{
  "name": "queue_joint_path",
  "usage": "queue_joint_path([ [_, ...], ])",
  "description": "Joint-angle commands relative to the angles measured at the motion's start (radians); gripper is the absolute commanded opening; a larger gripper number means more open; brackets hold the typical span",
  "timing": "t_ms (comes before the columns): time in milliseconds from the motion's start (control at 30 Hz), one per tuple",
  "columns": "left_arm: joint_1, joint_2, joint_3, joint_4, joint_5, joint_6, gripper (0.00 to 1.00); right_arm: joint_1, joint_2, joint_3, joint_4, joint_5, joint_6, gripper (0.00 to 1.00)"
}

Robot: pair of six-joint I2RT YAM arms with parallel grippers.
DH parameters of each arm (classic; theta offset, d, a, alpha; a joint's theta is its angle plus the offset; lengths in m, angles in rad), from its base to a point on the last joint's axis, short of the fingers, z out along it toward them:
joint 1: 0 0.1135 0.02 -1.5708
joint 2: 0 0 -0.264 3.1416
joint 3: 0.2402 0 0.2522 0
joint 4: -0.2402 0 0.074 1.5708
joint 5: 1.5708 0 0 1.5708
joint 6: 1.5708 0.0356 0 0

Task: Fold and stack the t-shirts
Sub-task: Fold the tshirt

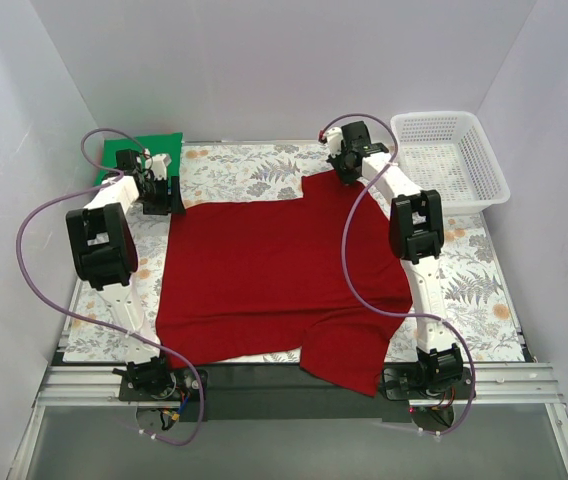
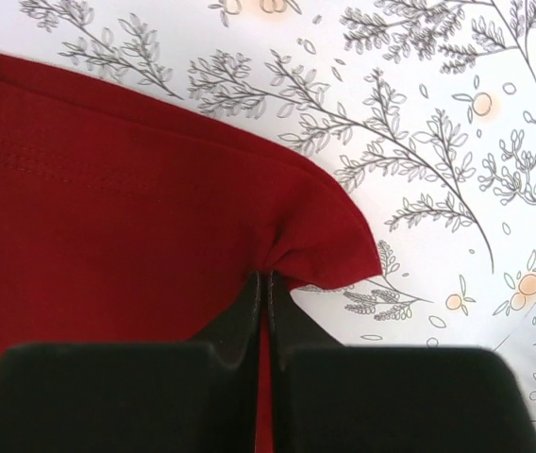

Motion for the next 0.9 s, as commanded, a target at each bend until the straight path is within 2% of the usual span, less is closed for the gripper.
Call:
queue_joint_path([
  [0,-0.003,0.017,0.07,-0.01,0.026,-0.011,0.61,0.033,0.056,-0.001,-0.087,0.055,-0.049,0.01],
  [400,-0.004,0.111,0.18,-0.013,0.018,0.023,0.47,0.034,-0.084,-0.026,-0.01,0.0,-0.047,0.01],
  [567,-0.023,0.134,0.167,-0.054,0.024,0.047,0.36,0.033,-0.091,-0.027,-0.012,-0.003,-0.047,0.01],
  [700,-0.03,0.112,0.133,-0.071,0.059,0.055,0.34,0.028,-0.091,-0.03,-0.01,-0.005,-0.046,0.01],
  [800,-0.029,0.056,0.085,-0.007,0.063,0.04,0.15,0.027,-0.091,-0.036,-0.012,-0.009,-0.043,0.01],
  [867,-0.03,0.025,0.065,0.042,0.075,0.035,0.1,0.027,-0.093,-0.039,-0.012,-0.009,-0.043,0.01],
])
